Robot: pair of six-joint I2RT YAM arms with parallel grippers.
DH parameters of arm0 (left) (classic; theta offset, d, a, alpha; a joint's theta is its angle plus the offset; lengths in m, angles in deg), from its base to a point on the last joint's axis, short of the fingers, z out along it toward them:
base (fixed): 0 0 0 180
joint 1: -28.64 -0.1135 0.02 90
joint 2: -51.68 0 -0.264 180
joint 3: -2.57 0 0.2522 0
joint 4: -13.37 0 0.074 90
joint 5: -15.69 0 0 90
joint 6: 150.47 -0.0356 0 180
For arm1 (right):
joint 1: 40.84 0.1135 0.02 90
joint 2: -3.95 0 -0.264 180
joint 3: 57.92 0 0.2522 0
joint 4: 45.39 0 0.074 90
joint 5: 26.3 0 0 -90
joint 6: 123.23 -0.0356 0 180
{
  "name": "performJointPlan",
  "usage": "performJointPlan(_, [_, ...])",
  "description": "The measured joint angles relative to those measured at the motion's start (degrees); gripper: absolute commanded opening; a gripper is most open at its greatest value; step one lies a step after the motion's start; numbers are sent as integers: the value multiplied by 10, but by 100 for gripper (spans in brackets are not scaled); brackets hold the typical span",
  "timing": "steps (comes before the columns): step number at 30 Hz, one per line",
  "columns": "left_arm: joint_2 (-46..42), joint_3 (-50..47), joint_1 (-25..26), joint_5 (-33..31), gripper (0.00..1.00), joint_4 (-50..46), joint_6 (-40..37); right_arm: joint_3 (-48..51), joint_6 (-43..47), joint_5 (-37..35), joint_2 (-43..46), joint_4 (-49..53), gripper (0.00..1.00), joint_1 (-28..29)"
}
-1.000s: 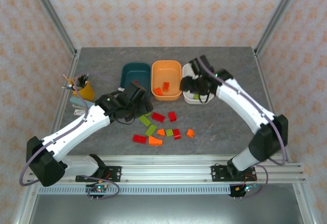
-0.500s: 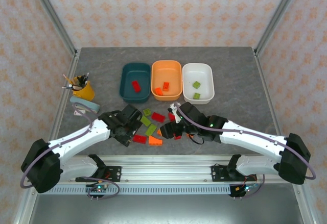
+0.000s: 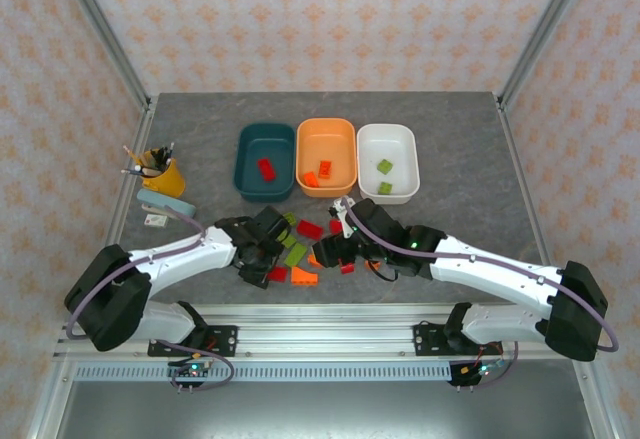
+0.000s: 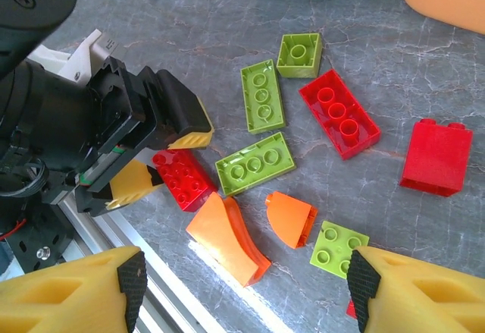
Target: Sort the legos into containers by color
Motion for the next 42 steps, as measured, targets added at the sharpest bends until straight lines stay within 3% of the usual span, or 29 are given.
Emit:
performJointPlan(6, [21, -3, 7, -5, 33, 10, 7, 0, 0, -7, 0, 0, 72, 0])
performJointPlan(16, [14, 31, -1, -55, 27, -33, -24, -16, -2, -26, 0, 9, 72, 0])
performJointPlan(23, [-13, 190, -118, -116, 26, -110, -177, -62, -19, -85, 16, -2, 74, -23])
performJointPlan(31, [164, 455, -209, -150, 24, -170, -404, -110, -73, -114, -18, -65, 77, -100])
performJointPlan(39, [365, 640, -232, -151, 20, -231, -521, -150, -95, -106, -66, -81, 77, -127])
performJointPlan(42, [407, 661, -232, -155, 20, -243, -551, -150, -100, -105, -67, -81, 77, -127])
